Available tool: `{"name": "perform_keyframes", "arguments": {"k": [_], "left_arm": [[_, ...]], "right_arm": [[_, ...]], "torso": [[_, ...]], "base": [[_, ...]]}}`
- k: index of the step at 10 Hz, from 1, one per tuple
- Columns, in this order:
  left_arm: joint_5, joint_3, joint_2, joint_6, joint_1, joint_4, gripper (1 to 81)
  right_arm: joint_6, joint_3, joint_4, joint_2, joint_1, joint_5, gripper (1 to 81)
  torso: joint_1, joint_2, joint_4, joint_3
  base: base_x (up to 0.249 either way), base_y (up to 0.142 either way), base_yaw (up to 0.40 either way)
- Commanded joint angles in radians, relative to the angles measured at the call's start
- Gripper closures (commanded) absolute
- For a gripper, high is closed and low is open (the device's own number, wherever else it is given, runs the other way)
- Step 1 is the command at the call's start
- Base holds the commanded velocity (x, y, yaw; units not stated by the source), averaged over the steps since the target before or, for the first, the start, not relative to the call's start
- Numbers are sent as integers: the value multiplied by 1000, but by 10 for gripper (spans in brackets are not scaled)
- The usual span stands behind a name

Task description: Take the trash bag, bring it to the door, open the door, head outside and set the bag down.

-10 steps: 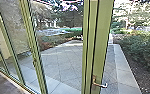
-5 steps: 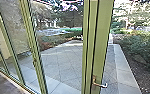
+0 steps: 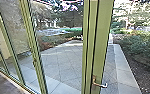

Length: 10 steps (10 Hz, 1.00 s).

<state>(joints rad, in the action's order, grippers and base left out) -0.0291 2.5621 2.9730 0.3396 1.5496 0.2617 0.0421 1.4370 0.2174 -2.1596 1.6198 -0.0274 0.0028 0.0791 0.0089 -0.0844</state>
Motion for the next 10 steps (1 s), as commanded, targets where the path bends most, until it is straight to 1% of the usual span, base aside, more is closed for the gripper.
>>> {"name": "perform_keyframes", "arguments": {"k": [1,4,6,8,10], "left_arm": [[-64,-6,5,4,-44,-2,811],[-63,-6,8,3,-44,-1,811],[-63,-6,8,4,-42,1,811],[-61,-6,9,4,-41,-1,811],[-61,-6,9,3,-42,1,811]], "right_arm": [[1,-155,-49,157,-83,32,10],[2,-251,-79,261,-114,32,10],[2,-307,-130,320,-158,43,10],[2,-363,-139,379,-191,43,10],[2,-454,-142,473,-234,43,10]], "torso": [[0,0,0,0],[0,0,0,0],[0,0,0,0],[0,0,0,0],[0,0,0,0]], "base": [[0,0,0],[0,0,0],[0,0,0],[0,0,0],[0,0,0]]}}
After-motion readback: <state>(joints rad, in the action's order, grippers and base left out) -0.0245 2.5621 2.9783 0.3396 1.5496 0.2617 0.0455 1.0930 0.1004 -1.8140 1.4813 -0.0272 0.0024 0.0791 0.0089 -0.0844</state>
